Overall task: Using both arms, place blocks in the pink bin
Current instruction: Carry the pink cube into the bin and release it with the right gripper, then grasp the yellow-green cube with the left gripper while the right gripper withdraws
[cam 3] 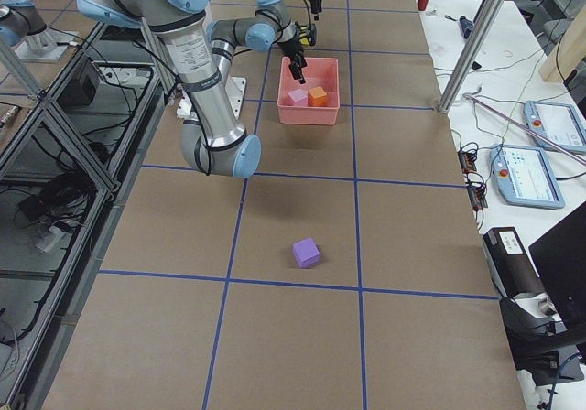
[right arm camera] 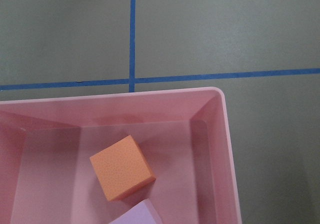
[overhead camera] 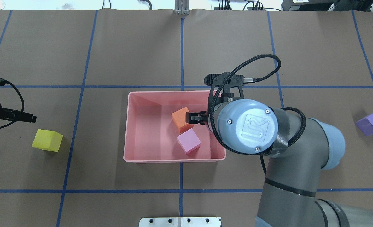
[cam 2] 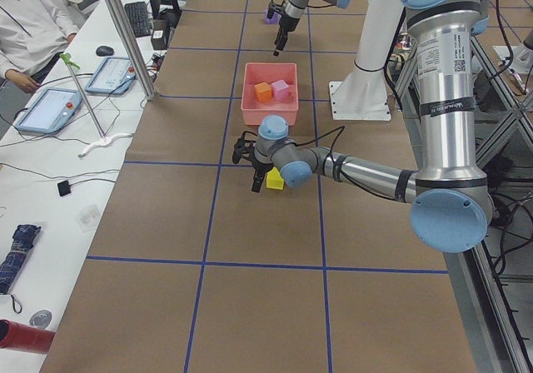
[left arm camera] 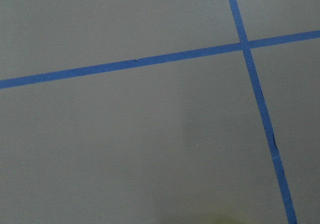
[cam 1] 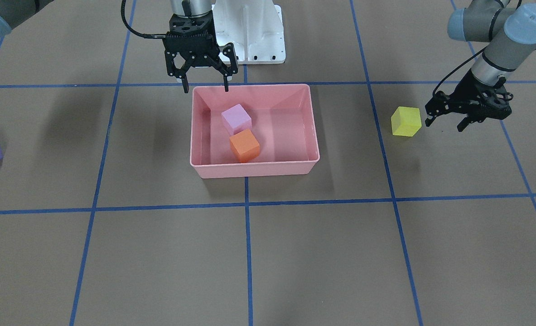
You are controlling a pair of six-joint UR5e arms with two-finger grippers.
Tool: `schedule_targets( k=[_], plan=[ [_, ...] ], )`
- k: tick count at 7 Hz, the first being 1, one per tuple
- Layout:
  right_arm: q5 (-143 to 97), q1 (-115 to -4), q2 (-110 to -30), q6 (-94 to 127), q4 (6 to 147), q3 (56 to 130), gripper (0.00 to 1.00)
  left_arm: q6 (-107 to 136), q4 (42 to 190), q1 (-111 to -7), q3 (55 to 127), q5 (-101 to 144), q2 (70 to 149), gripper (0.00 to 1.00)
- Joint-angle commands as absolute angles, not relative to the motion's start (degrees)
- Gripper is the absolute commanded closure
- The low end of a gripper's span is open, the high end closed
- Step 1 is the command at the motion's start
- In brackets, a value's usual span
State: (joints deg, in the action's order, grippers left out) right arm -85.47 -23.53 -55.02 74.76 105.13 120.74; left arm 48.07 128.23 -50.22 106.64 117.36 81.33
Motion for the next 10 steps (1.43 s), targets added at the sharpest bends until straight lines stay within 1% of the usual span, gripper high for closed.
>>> schedule_targets(
  k=[1,3,6,10],
  plan=[
    [-95.83,-34.57,-55.72,65.18,105.56,121.29,0.00,51.83,128.41,-48.52,108.36,116.89,79.81,0.00],
    [-103.77,-42.68,-57.91,55.86,105.21,121.38,0.00,57.73,128.23,-41.95,110.39,111.74,79.80,0.00],
    [-114.58,-54.02,-63.79,39.78,104.77,121.38,0.00,57.74,127.71,-37.89,110.04,108.81,79.80,0.00],
    [-117.95,-59.41,-69.68,28.85,104.06,121.03,0.00,57.74,127.44,-33.67,108.81,104.96,79.89,0.00]
  ],
)
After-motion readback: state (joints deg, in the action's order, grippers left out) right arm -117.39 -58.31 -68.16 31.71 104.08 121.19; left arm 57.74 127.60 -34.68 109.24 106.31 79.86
